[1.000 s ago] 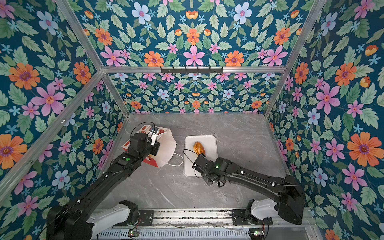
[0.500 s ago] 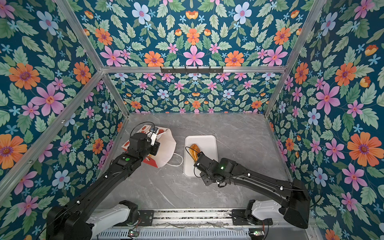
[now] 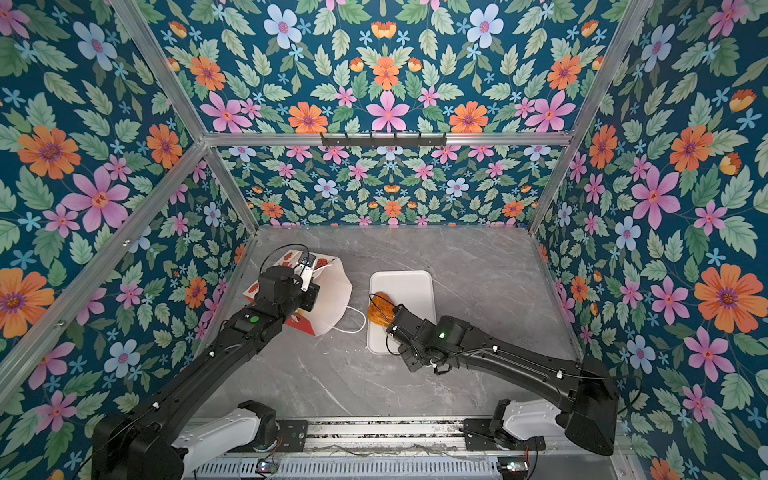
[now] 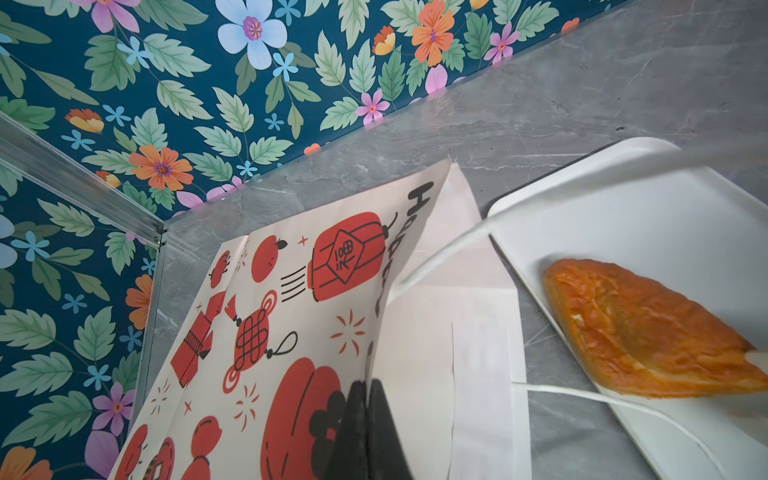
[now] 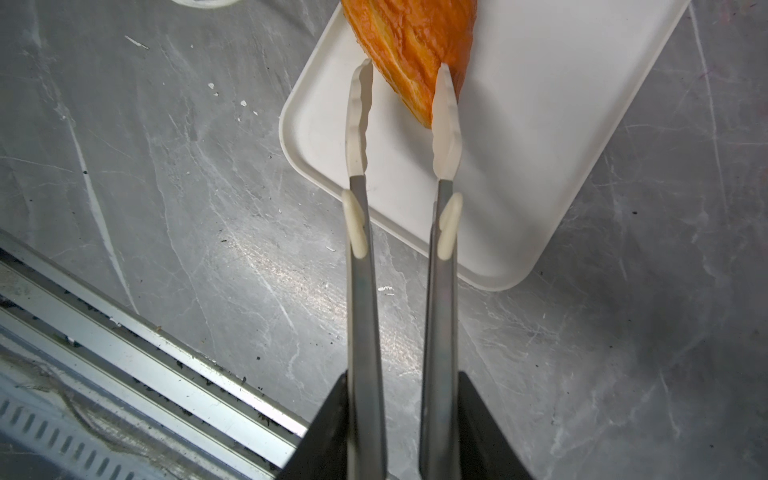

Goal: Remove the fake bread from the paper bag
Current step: 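Lower the pastry onto the white tray and open the tongs with the right gripper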

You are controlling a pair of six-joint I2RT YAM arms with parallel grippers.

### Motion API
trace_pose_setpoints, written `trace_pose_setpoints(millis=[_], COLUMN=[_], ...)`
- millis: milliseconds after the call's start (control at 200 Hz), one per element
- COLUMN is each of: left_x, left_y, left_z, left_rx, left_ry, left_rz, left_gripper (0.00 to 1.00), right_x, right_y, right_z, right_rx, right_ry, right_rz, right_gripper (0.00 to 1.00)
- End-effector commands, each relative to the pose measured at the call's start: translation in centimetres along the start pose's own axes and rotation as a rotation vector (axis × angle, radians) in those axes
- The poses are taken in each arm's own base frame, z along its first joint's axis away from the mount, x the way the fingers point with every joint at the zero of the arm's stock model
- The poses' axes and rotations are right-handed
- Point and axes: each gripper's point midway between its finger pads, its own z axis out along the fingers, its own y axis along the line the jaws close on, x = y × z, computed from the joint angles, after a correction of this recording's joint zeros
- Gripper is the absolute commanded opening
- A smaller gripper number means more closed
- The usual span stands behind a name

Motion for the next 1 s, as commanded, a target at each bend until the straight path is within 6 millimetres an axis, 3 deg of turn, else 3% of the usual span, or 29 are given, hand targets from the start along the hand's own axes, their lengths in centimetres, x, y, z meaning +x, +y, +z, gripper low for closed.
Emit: trace_pose_setpoints(millis=[0,315,655,995], left_x=[-0.2,-0.4,-0.4,-0.3], left_y=[0.1,0.5,0.7,0.8], left_z=[-0.1,-0.3,-0.4,-0.4], left_rx=[-0.004,-0.026,-0.033,-0.038], left_ry=[-0.008,-0.019,-0.02,-0.02], left_rz=[0.003,-0.002,-0.002,-0.003], left_gripper=[0.0,0.0,0.0,0.0], right_x=[-0.7,-2.7,-5.1,-4.2], right_y=[-0.3,0.3,0.6,-1.4], right_z=[-0.7,-2.9,-0.5,2.4], right_rx=[0.011,-0.048,0.036,0.207], right_ry=[-0.038,-0.15,-0.149,-0.034], right_rz=[0.009,-0.009,-0.136,-0.243], right_gripper=[0.38,0.38,0.37,0.37])
